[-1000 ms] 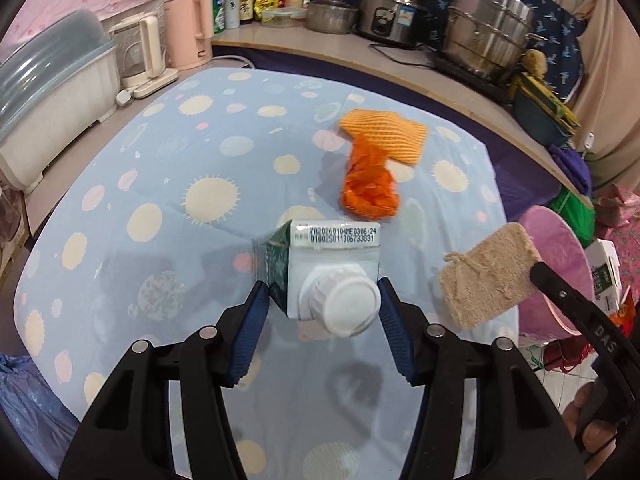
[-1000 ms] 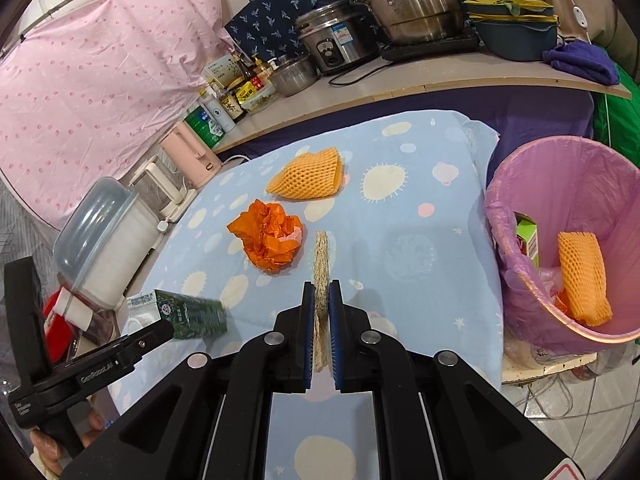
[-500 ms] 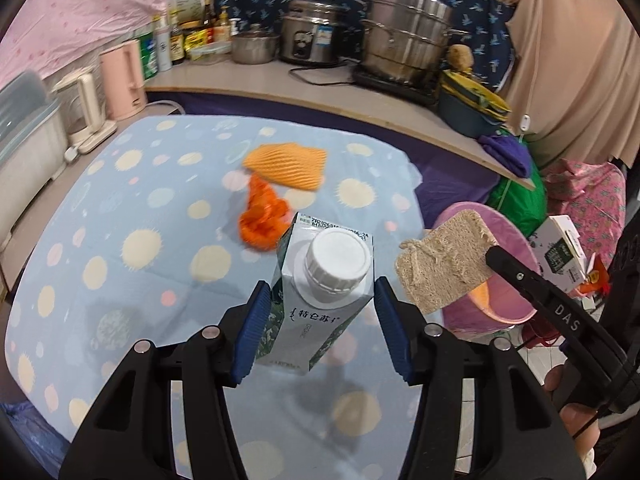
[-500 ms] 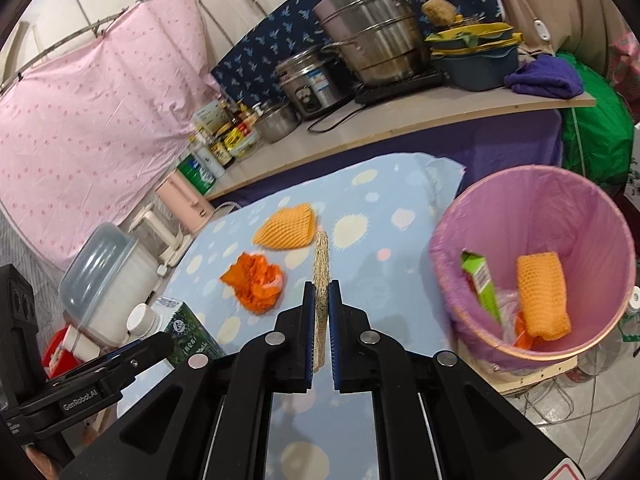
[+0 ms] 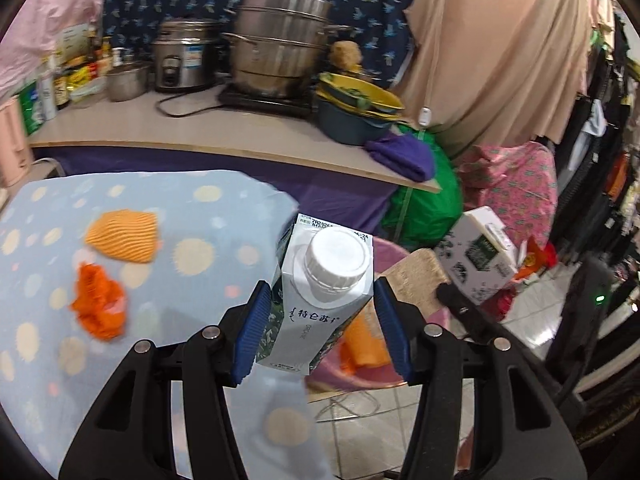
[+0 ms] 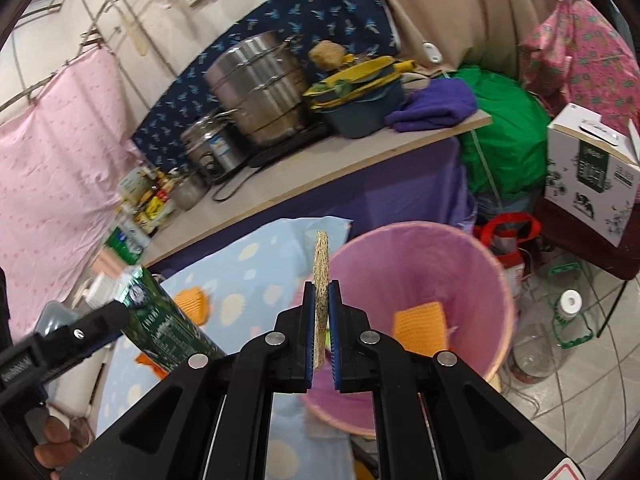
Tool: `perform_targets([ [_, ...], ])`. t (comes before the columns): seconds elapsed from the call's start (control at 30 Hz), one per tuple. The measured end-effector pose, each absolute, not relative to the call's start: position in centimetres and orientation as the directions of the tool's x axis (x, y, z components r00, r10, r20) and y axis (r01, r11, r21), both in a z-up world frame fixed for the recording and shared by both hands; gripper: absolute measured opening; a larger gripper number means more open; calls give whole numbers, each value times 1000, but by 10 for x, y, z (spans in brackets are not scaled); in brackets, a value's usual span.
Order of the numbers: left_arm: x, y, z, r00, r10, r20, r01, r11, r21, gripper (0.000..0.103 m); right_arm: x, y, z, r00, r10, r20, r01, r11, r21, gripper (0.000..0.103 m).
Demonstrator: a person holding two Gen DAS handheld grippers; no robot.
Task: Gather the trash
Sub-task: 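Open both grippers to drop the loofah and milk carton into the wastebasket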
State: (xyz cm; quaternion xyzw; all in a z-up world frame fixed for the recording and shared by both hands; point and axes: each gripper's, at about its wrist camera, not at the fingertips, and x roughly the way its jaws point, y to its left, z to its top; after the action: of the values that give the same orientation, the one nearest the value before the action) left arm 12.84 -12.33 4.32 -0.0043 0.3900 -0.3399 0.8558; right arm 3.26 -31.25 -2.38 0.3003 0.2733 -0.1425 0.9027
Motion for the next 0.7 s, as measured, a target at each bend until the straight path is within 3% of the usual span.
perform_targets([
  [0.2, 138, -169, 20, 409, -611, -678, 617, 732, -287, 51, 32, -336, -53, 758, -114, -642, 487, 755, 440, 8],
  [0.3, 139, -186, 4, 377, -616, -692, 636, 715, -290, 51, 31, -338, -58, 743, -147, -653, 519, 743, 423, 20],
  [0.37, 139, -192, -5, 355, -612, -707, 649, 706, -285, 52, 27, -339, -58, 746, -159, -646, 527, 735, 427, 36],
  [0.5, 139, -187, -11, 375, -604, -703, 626, 725, -288, 74, 23, -339, -57, 754, -164, -637, 529, 726, 439, 37],
  [0.7, 145, -173, -9, 401, -590, -701, 589, 752, -296, 75, 25, -333, -52, 765, -150, -627, 509, 736, 446, 38],
])
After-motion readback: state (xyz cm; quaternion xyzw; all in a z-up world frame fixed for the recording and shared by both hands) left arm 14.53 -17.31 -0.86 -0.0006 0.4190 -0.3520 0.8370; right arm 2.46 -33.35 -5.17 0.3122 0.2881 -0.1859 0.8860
